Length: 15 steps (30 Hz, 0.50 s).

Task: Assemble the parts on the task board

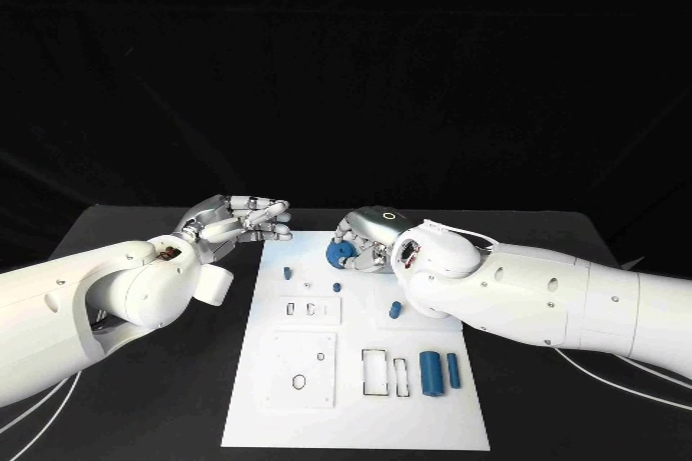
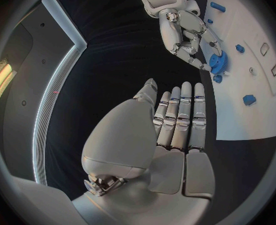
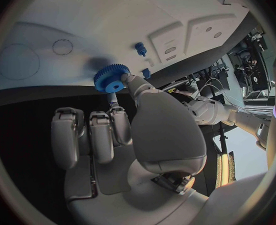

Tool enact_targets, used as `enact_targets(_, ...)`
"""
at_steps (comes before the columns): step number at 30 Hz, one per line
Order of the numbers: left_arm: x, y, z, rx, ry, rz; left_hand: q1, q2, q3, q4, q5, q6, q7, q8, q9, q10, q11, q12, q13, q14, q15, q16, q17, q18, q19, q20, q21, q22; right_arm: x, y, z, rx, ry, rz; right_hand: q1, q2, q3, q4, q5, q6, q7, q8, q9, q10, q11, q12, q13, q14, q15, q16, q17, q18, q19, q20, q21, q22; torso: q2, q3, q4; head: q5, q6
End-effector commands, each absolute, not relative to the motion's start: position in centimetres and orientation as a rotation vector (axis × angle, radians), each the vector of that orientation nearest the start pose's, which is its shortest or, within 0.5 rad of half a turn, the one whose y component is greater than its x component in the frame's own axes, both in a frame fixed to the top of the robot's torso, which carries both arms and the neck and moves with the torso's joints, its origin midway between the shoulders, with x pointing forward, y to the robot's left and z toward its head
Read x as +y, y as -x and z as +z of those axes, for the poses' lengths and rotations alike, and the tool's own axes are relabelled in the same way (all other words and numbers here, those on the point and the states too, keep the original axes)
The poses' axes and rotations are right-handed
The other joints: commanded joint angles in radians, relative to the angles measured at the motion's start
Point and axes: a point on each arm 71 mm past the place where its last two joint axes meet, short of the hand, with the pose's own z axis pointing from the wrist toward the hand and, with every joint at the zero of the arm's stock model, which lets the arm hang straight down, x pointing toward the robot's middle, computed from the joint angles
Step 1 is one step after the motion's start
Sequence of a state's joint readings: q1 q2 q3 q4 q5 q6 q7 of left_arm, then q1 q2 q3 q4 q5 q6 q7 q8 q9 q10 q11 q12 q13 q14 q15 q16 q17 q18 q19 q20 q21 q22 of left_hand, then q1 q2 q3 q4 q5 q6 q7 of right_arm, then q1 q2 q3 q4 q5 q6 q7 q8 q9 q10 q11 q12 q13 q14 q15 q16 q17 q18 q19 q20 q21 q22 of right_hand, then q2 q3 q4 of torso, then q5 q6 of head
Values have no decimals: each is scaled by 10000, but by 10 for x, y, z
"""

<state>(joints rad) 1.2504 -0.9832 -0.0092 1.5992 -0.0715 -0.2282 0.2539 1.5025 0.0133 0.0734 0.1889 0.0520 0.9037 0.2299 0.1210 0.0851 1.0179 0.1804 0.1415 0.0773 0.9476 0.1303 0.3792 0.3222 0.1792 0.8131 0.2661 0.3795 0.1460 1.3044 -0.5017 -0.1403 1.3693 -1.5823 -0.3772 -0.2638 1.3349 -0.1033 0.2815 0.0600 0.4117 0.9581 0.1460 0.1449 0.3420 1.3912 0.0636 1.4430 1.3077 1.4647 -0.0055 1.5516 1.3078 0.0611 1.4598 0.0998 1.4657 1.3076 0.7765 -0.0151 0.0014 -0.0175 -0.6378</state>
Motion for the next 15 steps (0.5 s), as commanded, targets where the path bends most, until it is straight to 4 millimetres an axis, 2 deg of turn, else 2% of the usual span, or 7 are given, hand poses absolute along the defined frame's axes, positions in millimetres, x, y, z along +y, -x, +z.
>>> enact_targets(1, 247, -482, -143, 15093, 10563, -15302, -108, -23, 27, 33, -24, -53, 85, 10, 13, -30, -18, 40, 12, 87, -11, -24, -11, 29, 19, 59, -55, -10, -67, -507, -170, 15356, 3380, 5864, -23, -102, 56, 16, -63, 100, -44, -44, 19, -3, -61, -37, 91, 971, -81, 9, 2242, -203, 56, -43, 29, 1083, 20, -4, 1, 41, 15)
enact_targets(15, 247, -481, -142, 15086, 10589, -15305, -108, -23, 27, 33, -24, -53, 85, 10, 13, -30, -18, 40, 12, 87, -11, -24, -11, 29, 19, 59, -55, -10, -52, -510, -180, 15449, 3381, 5882, -42, -125, 158, 13, -119, 65, -24, -105, -17, -24, -46, -56, 68, 968, -71, 4, 2231, -196, 36, -39, 7, 1059, 36, -18, 24, 70, -47)
